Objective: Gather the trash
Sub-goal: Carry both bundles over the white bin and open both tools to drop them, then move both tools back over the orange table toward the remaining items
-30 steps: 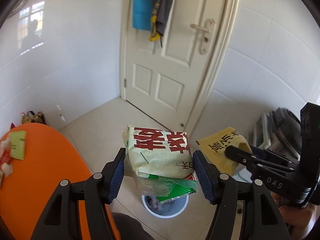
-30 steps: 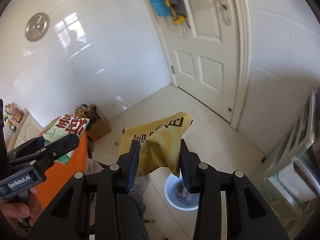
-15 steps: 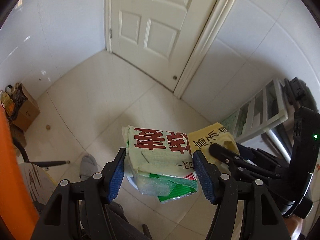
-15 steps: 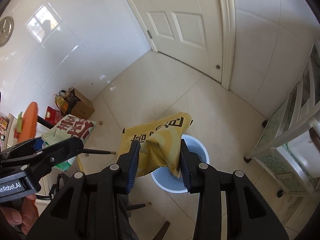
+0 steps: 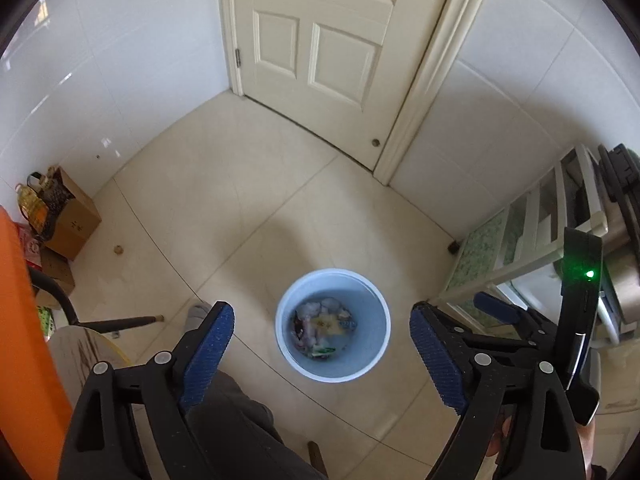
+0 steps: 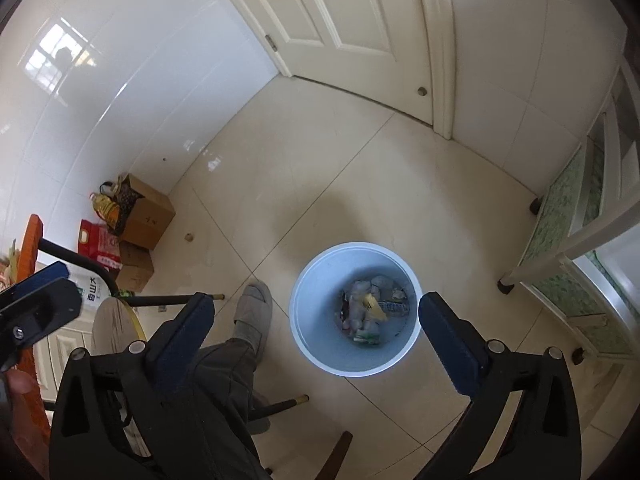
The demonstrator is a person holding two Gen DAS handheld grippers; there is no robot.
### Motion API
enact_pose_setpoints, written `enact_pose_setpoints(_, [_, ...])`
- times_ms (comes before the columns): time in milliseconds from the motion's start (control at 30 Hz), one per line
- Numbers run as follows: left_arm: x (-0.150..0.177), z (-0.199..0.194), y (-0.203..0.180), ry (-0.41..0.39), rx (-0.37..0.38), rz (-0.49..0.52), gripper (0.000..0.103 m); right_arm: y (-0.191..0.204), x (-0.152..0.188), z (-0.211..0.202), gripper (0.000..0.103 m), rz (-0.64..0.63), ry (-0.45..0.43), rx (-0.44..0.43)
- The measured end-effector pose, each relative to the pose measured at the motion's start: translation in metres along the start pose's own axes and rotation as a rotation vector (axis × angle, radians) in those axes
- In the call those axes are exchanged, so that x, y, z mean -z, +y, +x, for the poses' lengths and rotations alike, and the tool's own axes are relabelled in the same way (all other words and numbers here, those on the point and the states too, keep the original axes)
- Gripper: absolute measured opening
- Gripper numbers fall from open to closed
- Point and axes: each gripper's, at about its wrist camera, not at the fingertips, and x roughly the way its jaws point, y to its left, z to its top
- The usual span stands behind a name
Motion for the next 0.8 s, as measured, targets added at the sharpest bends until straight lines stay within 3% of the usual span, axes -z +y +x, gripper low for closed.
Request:
enact_pose_setpoints(100, [-0.004, -0.014, -0.001, -0.051, -0.027, 0.007, 0.094, 0.002, 0.0, -0.011, 0.103, 0.017, -0.029, 0.017])
enact_pose_setpoints(233, [0.008, -0.043, 0.005, -0.117, -0.044, -0.007, 0.095, 0.011, -0.002, -0.035, 0.103, 0.016, -0.074, 0.022])
enact_pose_setpoints(467, [0.049, -0.104, 0.029, -0.243, -0.061, -0.07, 0.097, 0.053, -0.008, -0.093, 0.103, -0.046, -0.182, -0.012])
enact_pose_setpoints(600, [0.078, -0.146, 0.045, -0.335, -0.083, -0.103, 0.101, 0.086, -0.008, -0.13, 0.103, -0.1, -0.253, -0.039])
enact_pose_setpoints(800, [0.147, -0.233, 0.067, -0.449, -0.136, -0.149, 0.101, 0.143, -0.003, -0.182, 0.103, -0.193, -0.349, -0.082])
